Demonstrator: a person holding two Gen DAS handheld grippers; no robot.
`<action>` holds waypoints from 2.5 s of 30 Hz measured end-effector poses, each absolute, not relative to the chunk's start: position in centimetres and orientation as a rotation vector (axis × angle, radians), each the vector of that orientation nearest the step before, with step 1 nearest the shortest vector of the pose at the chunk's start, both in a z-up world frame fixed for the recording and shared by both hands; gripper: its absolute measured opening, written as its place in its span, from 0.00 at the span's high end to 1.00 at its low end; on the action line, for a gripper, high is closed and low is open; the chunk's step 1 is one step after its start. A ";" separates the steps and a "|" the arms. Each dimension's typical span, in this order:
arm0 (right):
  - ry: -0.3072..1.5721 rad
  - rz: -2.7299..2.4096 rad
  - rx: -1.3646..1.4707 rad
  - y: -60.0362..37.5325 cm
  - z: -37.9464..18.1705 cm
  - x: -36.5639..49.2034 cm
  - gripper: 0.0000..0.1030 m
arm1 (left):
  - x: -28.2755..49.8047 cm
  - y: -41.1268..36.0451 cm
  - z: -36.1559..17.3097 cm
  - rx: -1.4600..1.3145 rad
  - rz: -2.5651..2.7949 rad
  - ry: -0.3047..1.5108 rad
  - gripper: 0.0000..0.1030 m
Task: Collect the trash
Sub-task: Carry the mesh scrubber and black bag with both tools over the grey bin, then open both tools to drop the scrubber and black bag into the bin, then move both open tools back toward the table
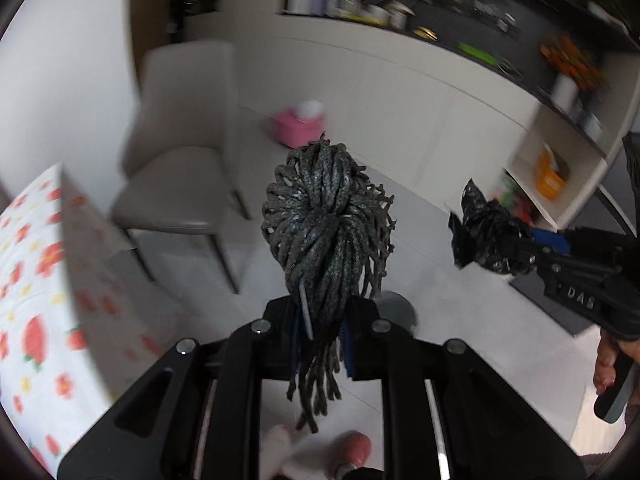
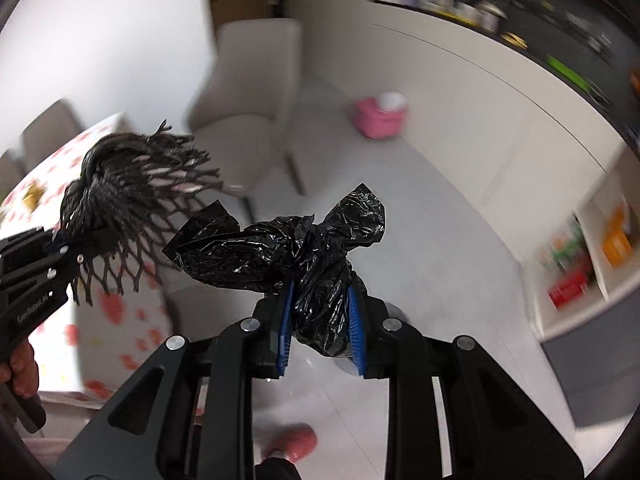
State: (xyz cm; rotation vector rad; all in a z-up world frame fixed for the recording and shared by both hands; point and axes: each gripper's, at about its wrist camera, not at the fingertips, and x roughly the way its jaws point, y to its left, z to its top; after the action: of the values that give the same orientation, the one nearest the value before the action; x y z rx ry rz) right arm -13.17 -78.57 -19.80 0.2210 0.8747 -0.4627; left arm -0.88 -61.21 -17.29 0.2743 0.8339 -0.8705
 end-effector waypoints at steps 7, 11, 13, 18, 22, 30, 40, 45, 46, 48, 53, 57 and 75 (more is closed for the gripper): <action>0.926 -0.636 0.372 -85.1 -24.5 -16.0 0.78 | -2.7 -71.4 -22.1 0.431 -1.030 0.895 0.84; 0.958 -0.712 0.427 -87.4 -28.5 -15.4 0.78 | -2.6 -75.6 -26.1 0.505 -1.083 0.947 0.83; 0.973 -0.740 0.475 -89.0 -31.1 -15.8 0.78 | -2.2 -77.6 -28.9 0.544 -1.102 0.976 0.83; 1.030 -0.773 0.539 -92.8 -39.5 -14.5 0.78 | -2.1 -80.9 -36.0 0.660 -1.133 0.976 0.82; 1.095 -0.765 0.579 -94.8 -48.2 -13.3 0.78 | -1.2 -83.1 -42.9 0.721 -1.136 1.008 0.82; 1.170 -0.678 0.590 -97.2 -62.1 -11.0 0.76 | -0.8 -87.5 -56.0 0.821 -1.190 1.030 0.80; 1.173 -0.650 0.570 -97.2 -62.8 -11.1 0.48 | -0.5 -89.0 -57.5 0.829 -1.157 1.058 0.45; 1.153 -0.641 0.544 -97.6 -59.7 -11.4 0.48 | 0.1 -88.7 -54.4 0.826 -1.154 1.028 0.45; 1.146 -0.639 0.538 -97.5 -58.5 -11.5 0.48 | 0.2 -88.4 -53.7 0.816 -1.149 1.027 0.45; 1.137 -0.636 0.528 -97.7 -56.4 -11.4 0.48 | 0.4 -87.9 -51.7 0.790 -1.137 1.026 0.45; 1.105 -0.616 0.490 -96.6 -49.8 -11.3 0.48 | 0.5 -86.1 -45.6 0.731 -1.101 1.006 0.45; 1.095 -0.569 0.432 -94.7 -44.7 -10.8 0.48 | 0.6 -83.6 -40.3 0.637 -1.052 1.022 0.45; 0.955 -0.049 0.121 -76.1 -24.0 -3.9 0.48 | 1.8 -59.9 -21.0 0.279 -0.507 0.925 0.33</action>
State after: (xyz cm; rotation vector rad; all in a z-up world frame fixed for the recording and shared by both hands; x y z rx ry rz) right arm -3.86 -76.08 -24.01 0.1214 0.9549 -0.0486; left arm 1.80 -59.92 -21.02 0.2793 0.9250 -0.5065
